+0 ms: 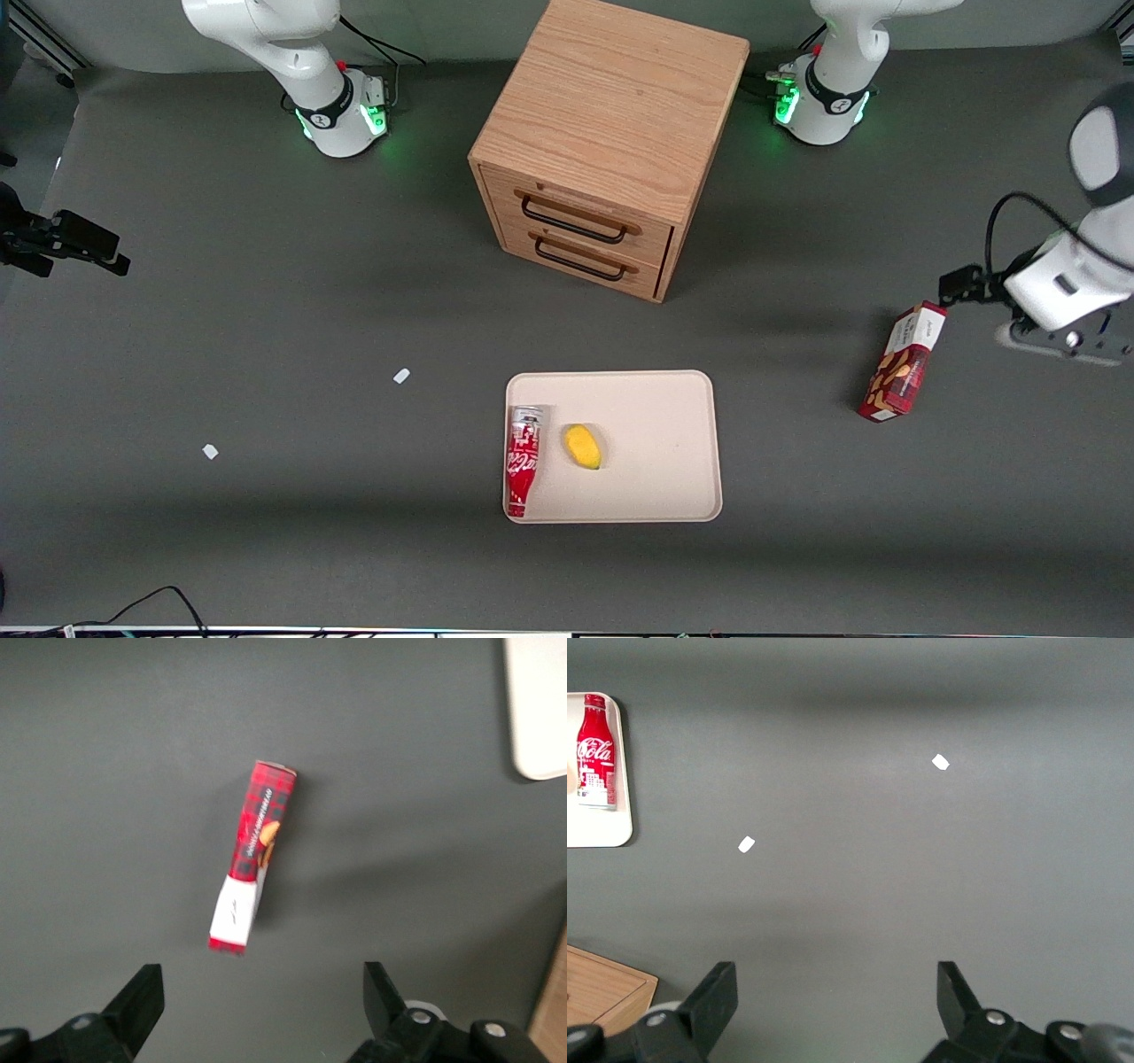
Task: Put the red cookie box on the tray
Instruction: 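Move the left gripper down over the red plaid cookie box, then close the left gripper on the cookie box's end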
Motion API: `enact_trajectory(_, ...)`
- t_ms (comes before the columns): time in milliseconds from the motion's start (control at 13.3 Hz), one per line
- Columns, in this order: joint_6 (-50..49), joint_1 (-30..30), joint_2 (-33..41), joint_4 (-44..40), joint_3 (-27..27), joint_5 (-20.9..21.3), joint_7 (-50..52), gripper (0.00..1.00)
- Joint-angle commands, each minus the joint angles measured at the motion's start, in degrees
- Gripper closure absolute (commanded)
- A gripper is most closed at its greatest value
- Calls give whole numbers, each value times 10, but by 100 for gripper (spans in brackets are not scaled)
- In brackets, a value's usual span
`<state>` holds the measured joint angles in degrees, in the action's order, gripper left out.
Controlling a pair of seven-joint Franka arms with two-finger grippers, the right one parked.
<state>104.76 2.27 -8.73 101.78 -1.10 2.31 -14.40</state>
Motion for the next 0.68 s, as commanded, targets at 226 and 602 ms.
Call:
enact_trajectory(226, 200, -14, -68, 90, 34, 14, -73, 0)
enact_trajectory(602, 376, -15, -97, 196, 35, 14, -77, 0)
